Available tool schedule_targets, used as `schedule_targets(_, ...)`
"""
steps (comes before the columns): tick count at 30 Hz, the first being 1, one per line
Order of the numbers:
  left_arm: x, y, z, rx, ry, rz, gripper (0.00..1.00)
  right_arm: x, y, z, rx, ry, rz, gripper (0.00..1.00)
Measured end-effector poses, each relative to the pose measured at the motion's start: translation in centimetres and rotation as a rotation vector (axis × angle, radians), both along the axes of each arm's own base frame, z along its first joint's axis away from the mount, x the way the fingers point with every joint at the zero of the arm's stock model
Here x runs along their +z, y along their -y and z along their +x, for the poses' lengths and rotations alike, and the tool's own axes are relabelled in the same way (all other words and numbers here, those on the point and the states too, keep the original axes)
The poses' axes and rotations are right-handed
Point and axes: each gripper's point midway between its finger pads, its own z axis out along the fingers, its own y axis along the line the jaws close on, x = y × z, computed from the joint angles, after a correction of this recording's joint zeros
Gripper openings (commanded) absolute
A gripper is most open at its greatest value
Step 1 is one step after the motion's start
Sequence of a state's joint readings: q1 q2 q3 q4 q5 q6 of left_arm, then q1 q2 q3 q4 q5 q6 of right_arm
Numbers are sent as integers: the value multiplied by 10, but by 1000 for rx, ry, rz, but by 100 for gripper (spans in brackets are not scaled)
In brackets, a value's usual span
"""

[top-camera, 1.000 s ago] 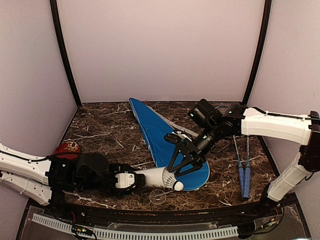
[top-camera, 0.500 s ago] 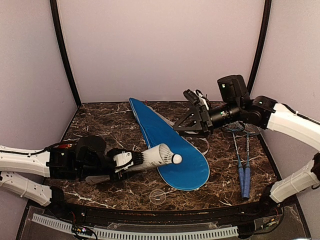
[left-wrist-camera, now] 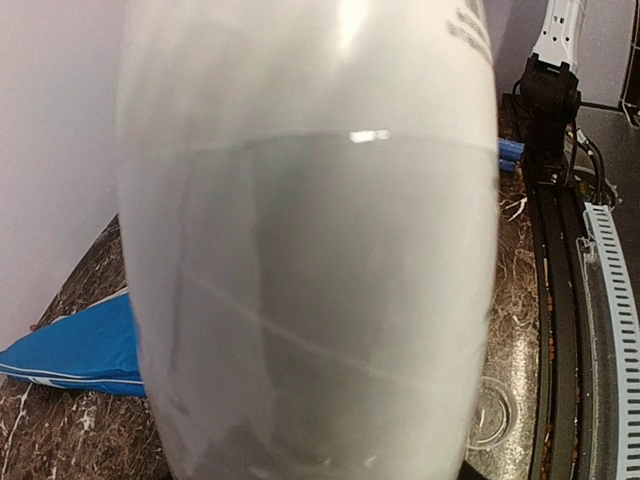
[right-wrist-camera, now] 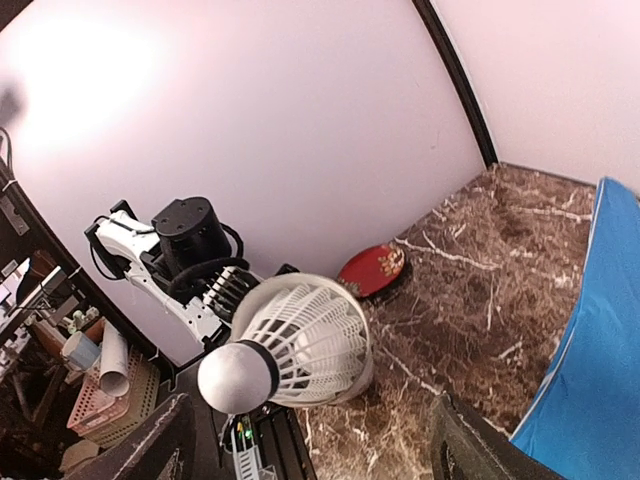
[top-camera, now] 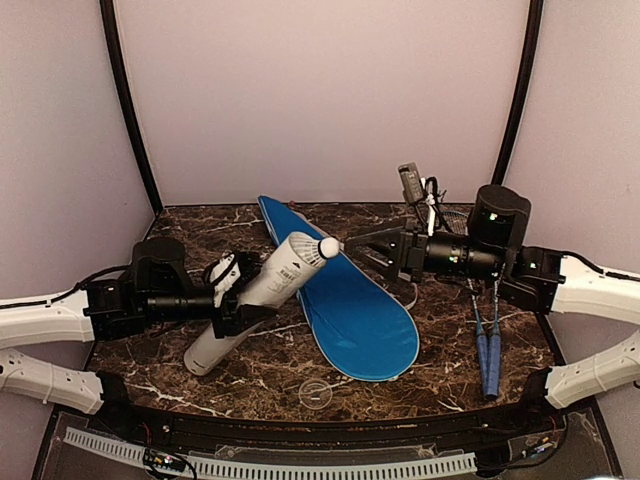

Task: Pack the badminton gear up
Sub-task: Press the shuttlecock into the shuttle tube.

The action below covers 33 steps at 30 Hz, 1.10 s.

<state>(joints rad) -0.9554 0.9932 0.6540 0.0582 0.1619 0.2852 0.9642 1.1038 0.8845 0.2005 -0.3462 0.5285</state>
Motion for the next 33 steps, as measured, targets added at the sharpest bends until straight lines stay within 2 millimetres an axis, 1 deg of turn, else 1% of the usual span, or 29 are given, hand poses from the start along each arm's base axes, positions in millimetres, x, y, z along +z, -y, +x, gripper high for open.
schedule_targets(4, 6, 2, 0, -15, -32, -45, 51, 16, -6, -10, -6, 92, 41, 81)
schedule_targets(7, 9, 2, -1, -24, -49, -64, 52, 22, -11, -16, 0, 135, 48, 81)
schedule_targets(10, 11, 3, -2, -35, -63, -79, 52, 31, -20, -19, 2, 178, 47, 80)
schedule_targets(13, 12, 4, -4, -44, -71, -87, 52, 37, -27, -22, 3, 207, 41, 78)
schedule_targets(14, 12, 4, -4, -46, -74, -88, 52, 39, -30, -22, 2, 218, 39, 76)
schedule_targets(18, 13, 5, -5, -54, -81, -95, 52, 42, -41, -20, 4, 244, 18, 62)
schedule_targets(19, 13, 5, -6, -55, -82, -95, 52, 41, -43, -20, 5, 246, 11, 57)
schedule_targets(23, 13, 5, -6, -57, -84, -97, 52, 32, -54, -18, 14, 246, -26, 46)
schedule_targets(26, 13, 5, -6, -58, -84, -97, 52, 24, -57, -18, 16, 236, -55, 33)
schedule_targets(29, 13, 5, -7, -63, -84, -97, 52, 22, -57, -16, 5, 239, -68, 22)
schedule_targets(31, 13, 5, -7, -67, -81, -95, 52, 21, -57, -15, -2, 232, -71, 17)
schedule_targets(33, 13, 5, -8, -73, -69, -91, 52, 21, -57, -14, -5, 224, -76, 16)
